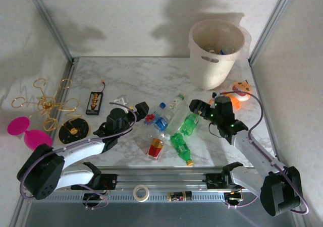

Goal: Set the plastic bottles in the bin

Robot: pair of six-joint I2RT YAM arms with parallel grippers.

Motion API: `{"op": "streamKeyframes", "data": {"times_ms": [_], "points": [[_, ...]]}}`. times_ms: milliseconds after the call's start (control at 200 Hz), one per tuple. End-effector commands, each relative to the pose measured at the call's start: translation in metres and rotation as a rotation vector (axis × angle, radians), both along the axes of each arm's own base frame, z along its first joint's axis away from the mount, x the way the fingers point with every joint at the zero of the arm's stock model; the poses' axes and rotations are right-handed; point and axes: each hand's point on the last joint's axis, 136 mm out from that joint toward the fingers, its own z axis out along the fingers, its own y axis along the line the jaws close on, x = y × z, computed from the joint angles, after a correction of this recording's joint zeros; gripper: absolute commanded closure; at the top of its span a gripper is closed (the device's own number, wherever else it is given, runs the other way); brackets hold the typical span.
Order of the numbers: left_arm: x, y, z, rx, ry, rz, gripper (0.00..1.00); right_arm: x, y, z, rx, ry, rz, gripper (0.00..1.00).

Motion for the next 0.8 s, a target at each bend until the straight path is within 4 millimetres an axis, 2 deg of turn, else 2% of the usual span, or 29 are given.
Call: {"op": "streamKeyframes", "data": {"times_ms": [0, 135, 536, 696, 796], "points": [[0.009, -0.006, 0.018, -0.032, -0.044, -0.011, 0.0, -0.011, -0.012, -0.025, 0.019, 0.08, -0.108, 0.01], [0.011, -0.008, 0.015, -0.034, -0.036, -0.016, 0.01, -0.023, -0.007, -0.046, 0.007, 0.118, -0.096, 0.01], [0.01, -0.007, 0.01, -0.057, -0.014, -0.004, 0.0, -0.029, 0.019, -0.076, 0.007, 0.177, -0.067, 0.01], [0.009, -0.005, 0.008, -0.056, -0.009, 0.001, 0.0, -0.03, 0.018, -0.089, -0.014, 0.193, -0.085, 0.01], [0.007, -0.003, 0.006, -0.054, -0.005, 0.004, 0.0, -0.032, 0.01, -0.098, -0.098, 0.21, -0.09, 0.02]]}}
